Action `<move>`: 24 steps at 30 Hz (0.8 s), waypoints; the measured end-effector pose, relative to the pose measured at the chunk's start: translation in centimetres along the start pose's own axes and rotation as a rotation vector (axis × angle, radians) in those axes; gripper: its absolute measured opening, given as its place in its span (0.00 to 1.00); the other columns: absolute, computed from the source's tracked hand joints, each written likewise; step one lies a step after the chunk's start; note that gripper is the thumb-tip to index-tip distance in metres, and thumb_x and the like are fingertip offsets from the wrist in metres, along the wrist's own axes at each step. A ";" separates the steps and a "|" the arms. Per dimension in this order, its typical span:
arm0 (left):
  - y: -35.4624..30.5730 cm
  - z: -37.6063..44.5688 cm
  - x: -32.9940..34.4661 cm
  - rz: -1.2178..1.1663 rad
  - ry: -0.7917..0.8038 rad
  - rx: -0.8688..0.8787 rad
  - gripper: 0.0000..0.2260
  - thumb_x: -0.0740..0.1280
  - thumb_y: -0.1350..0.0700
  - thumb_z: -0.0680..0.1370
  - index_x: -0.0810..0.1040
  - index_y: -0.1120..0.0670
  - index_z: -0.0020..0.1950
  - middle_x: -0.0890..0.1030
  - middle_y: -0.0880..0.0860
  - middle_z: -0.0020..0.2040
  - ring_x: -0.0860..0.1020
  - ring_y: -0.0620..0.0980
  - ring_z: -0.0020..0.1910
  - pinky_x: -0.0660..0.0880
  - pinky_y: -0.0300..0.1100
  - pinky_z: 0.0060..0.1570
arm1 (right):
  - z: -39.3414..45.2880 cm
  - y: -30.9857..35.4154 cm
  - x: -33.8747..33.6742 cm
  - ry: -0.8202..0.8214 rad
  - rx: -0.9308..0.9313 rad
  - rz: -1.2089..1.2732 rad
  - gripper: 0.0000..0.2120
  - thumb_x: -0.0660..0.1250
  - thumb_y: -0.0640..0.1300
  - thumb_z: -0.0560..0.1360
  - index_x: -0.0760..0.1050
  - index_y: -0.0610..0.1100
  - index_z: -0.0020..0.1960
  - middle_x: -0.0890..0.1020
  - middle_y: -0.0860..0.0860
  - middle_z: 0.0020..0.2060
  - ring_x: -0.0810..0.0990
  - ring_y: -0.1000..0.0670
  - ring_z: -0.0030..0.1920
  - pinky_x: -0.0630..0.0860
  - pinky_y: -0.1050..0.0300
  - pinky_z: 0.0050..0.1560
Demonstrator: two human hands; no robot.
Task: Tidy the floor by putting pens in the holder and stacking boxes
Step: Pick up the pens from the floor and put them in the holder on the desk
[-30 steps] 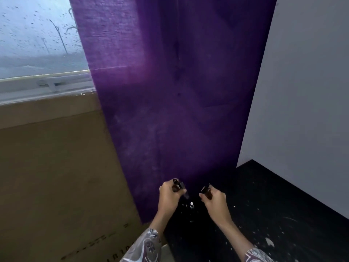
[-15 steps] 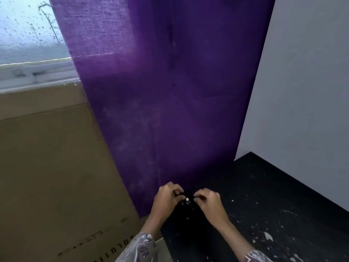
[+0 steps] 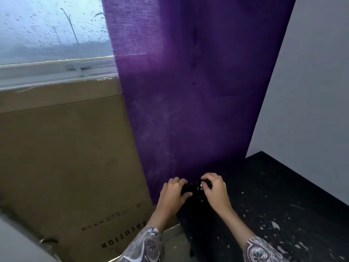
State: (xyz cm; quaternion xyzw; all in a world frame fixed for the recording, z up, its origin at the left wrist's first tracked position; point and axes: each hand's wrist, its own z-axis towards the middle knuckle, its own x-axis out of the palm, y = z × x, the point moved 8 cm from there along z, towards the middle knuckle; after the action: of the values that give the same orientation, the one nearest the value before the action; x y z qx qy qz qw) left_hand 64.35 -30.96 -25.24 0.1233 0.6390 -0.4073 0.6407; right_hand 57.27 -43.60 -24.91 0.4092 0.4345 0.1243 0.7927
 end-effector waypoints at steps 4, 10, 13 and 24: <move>2.2 -4.2 -2.7 -0.008 -0.028 -0.051 0.20 0.63 0.46 0.77 0.70 0.52 0.66 0.75 0.50 0.61 0.71 0.50 0.62 0.67 0.44 0.61 | -2.8 3.5 1.5 0.038 -0.033 0.053 0.09 0.64 0.39 0.75 0.77 0.42 0.55 0.78 0.51 0.53 0.72 0.54 0.56 0.70 0.63 0.55; 5.7 -12.7 -6.6 0.009 -0.051 -0.131 0.19 0.62 0.46 0.77 0.70 0.52 0.66 0.74 0.51 0.60 0.71 0.50 0.62 0.65 0.43 0.61 | -8.3 9.2 4.7 0.139 -0.061 0.110 0.10 0.64 0.41 0.76 0.76 0.43 0.57 0.78 0.51 0.53 0.74 0.52 0.56 0.73 0.57 0.57; 8.0 -17.4 -8.2 0.038 -0.054 -0.182 0.19 0.61 0.46 0.78 0.69 0.53 0.66 0.73 0.52 0.62 0.70 0.51 0.64 0.64 0.43 0.62 | -11.2 11.8 6.6 0.180 -0.065 0.143 0.10 0.65 0.41 0.75 0.77 0.43 0.56 0.79 0.50 0.52 0.76 0.51 0.54 0.74 0.53 0.58; 18.0 -40.3 -13.2 0.046 -0.067 -0.409 0.17 0.63 0.47 0.77 0.73 0.53 0.62 0.76 0.53 0.59 0.74 0.53 0.60 0.68 0.46 0.60 | -26.8 22.3 15.3 0.316 -0.128 0.185 0.09 0.65 0.38 0.74 0.78 0.39 0.53 0.81 0.44 0.49 0.78 0.47 0.51 0.73 0.58 0.54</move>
State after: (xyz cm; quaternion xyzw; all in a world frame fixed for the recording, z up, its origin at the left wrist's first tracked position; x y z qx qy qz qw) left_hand 49.61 12.65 -25.76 -0.0082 0.6838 -0.2582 0.6824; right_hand 48.68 -6.51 -24.67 0.3716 0.5052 0.2869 0.7242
